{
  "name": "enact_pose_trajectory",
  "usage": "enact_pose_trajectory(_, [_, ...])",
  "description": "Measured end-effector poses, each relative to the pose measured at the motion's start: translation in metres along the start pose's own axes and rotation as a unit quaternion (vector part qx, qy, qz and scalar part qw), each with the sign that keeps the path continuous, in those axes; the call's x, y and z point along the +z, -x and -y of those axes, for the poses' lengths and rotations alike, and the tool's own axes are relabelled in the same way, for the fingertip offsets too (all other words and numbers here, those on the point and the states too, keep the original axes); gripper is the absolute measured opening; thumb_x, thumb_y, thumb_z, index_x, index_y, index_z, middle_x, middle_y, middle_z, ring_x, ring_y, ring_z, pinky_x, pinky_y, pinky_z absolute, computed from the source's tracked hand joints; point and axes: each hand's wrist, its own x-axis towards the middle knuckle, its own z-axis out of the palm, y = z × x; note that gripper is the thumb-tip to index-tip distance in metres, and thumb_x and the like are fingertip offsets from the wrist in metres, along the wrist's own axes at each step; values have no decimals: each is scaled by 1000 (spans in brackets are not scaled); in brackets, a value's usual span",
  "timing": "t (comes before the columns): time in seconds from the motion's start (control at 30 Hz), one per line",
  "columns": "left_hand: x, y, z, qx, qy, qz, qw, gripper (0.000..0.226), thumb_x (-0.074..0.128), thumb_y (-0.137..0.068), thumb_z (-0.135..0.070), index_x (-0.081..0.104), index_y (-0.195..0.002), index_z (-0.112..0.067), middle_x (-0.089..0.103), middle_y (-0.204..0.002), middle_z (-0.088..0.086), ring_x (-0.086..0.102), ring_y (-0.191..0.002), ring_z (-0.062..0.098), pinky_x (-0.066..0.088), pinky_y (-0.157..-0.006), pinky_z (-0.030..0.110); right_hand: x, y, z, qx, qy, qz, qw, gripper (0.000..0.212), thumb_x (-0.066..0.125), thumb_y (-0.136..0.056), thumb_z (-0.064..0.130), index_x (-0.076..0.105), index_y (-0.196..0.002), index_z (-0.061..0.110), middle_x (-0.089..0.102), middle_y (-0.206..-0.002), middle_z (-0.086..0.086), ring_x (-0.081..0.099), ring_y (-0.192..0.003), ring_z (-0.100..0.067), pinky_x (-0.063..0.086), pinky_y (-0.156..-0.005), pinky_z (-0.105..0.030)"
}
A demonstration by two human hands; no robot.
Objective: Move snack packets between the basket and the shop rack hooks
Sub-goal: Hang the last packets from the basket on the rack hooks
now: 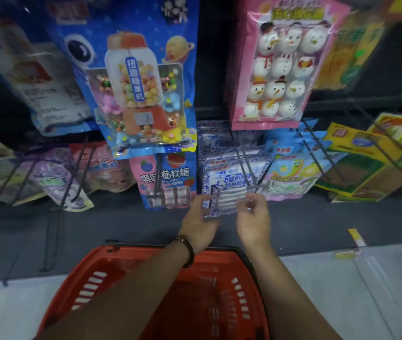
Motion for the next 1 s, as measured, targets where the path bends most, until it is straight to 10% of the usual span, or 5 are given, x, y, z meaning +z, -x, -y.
enact_pose_trajectory(0.23, [42,-10,-17,39,-5,3,999,79,62,-95,2,36,-151,-47,55,-121,-27,59,-92,-12,56,-92,32,-13,-30,-2,14,-38,98,994,29,61,-105,13,57,-133,20,60,-130,-3,59,-119,-19,47,-90,-20])
enact_pose_trajectory(0.4, [52,-30,-24,78,-71,-13,994,89,61,-91,-3,28,-158,-53,33,-170,-12,39,-155,24,39,-124,46,-7,-55,19,34,-77,165,983,63,49,-107,2,36,-165,22,38,-169,-3,40,-153,-21,36,-126,-51])
enact_pose_trajectory(0.67, [42,-78,-18,108,-42,-75,990,91,69,-80,-18,31,-150,-62,57,-148,-3,59,-135,18,49,-116,47,2,-81,33,-75,-18,153,985,48,47,-111,6,42,-159,14,65,-111,-5,72,-80,-1,58,-79,-19])
enact_pose_trajectory(0.83, [32,-97,-24,95,-66,-50,992,101,76,-82,-16,24,-142,-78,62,-145,-8,65,-129,16,52,-113,46,7,-84,24,-110,27,162,980,59,47,-106,-12,33,-161,5,49,-150,-16,56,-134,-24,47,-93,-3])
enact_pose_trajectory(1.0, [28,-84,-36,58,-135,-26,989,99,69,-95,-9,12,-161,-56,67,-118,-14,67,-101,11,52,-74,16,1,-81,21,-144,107,180,967,57,51,-105,1,38,-160,3,53,-128,-1,54,-113,-6,39,-100,-5])
